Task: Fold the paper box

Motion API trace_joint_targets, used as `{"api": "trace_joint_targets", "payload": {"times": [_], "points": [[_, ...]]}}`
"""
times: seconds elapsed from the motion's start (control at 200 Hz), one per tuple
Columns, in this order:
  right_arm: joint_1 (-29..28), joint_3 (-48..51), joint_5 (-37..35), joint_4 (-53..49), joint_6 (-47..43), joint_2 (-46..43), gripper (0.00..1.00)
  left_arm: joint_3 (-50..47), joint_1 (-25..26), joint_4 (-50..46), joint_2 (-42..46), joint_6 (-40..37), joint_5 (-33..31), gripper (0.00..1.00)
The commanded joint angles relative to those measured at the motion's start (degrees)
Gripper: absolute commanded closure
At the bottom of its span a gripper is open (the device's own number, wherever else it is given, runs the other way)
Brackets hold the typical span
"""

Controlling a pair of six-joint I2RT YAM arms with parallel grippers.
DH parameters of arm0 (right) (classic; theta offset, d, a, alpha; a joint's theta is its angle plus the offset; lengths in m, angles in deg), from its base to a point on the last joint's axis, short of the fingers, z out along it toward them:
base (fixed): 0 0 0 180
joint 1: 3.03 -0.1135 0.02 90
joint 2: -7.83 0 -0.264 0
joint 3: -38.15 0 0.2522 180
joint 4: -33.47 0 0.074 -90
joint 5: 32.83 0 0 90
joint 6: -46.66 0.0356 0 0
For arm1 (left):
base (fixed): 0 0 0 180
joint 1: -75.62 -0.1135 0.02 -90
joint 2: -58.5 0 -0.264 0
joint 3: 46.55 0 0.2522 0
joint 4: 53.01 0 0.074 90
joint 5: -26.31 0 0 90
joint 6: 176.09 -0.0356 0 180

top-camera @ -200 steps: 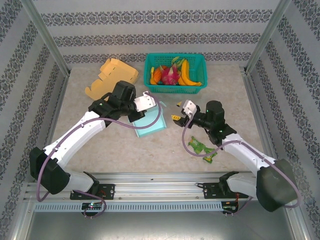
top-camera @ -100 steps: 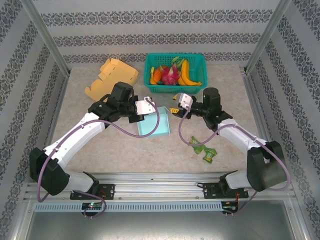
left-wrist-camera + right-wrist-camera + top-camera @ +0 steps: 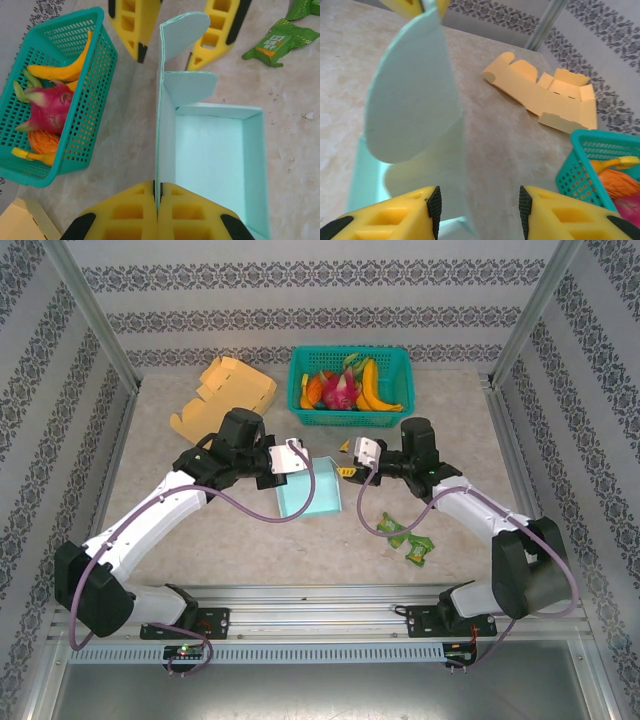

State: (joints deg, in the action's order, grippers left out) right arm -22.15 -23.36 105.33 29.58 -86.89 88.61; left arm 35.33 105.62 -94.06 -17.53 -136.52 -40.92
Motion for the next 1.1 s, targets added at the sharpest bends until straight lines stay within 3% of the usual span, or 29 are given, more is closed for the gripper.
{"api": "trace_joint_targets", "payload": {"times": [0.0,0.375,0.605,1.094], "points": [[-1.31,-1.87,4.75,-2.14,-1.10,1.09,0.54,-0.43,0.56,2.85,1.64,-1.33,2.10,1.00],[-3.74,-6.19,5.63,-8.52,-4.01,3.19,0.54,-0.03,2.34,1.54,1.61,-2.24,3.83,1.00],[-4.20,-8.59,5.28,-15.31,-8.17,3.68,0.73,-0.23,2.61,1.19,1.67,-2.89,3.00,1.00],[-2.93,-6.75,6.74,-15.52,-8.10,3.66,1.00,-0.64,3.58,3.40,2.47,-0.41,2.69,1.00]]}}
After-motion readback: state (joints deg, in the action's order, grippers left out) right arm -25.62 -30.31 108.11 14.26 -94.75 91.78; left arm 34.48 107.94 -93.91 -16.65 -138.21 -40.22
